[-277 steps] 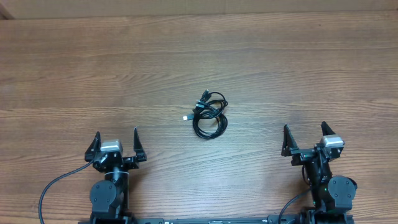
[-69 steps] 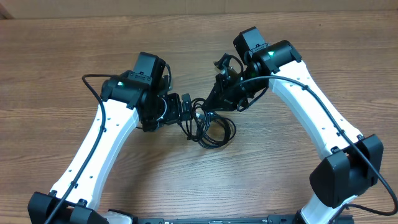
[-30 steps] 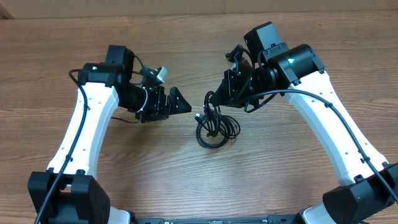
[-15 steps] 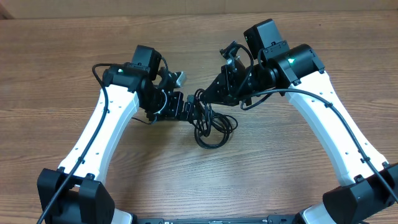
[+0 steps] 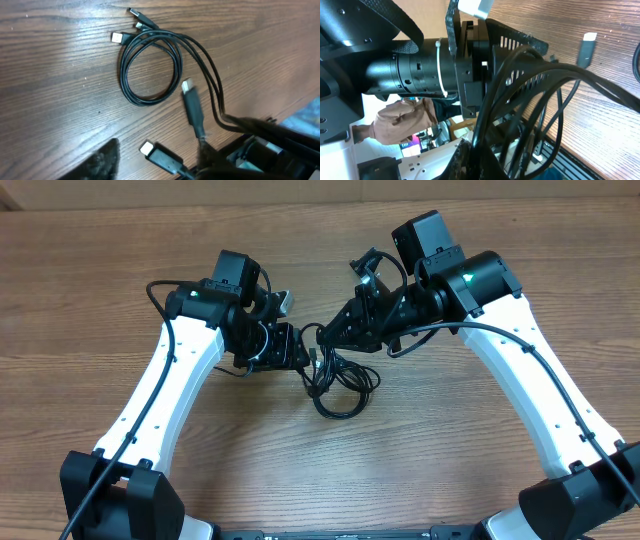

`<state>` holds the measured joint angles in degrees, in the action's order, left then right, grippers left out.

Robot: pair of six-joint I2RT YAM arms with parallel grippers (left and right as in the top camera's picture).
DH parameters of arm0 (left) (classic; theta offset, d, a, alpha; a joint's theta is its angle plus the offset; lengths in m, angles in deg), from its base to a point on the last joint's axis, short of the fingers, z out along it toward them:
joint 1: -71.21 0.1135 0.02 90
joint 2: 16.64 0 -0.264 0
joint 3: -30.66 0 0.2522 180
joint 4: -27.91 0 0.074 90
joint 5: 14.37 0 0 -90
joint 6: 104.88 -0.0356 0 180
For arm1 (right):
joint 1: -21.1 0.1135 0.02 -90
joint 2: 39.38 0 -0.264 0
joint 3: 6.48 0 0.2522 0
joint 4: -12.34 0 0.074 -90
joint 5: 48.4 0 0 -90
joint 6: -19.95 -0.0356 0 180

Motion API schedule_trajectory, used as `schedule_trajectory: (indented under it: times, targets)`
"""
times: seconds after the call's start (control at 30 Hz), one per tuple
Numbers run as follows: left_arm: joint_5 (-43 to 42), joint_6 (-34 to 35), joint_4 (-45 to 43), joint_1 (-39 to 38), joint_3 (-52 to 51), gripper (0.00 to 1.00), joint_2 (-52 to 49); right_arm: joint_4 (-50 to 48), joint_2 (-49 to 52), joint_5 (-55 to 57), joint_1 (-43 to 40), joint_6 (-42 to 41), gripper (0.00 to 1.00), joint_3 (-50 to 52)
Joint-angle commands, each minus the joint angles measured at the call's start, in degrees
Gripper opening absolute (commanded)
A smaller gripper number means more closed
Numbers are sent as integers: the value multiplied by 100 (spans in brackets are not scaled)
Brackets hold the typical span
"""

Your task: Untangle cables

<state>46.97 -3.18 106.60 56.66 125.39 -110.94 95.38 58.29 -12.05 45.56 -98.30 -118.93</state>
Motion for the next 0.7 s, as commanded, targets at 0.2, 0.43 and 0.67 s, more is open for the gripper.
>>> schedule_trajectory:
  times: [0.2, 0.43, 0.67]
  targets:
    - [175, 435, -66, 28, 90, 4, -20, 138, -96, 1331, 22, 15, 4, -155]
    - [-439, 459, -39, 105, 304, 4, 109, 745, -79, 4135, 22, -31, 28, -129]
    - [-951, 461, -22, 98, 962, 4, 393, 907, -28, 4459, 24, -28, 51, 114]
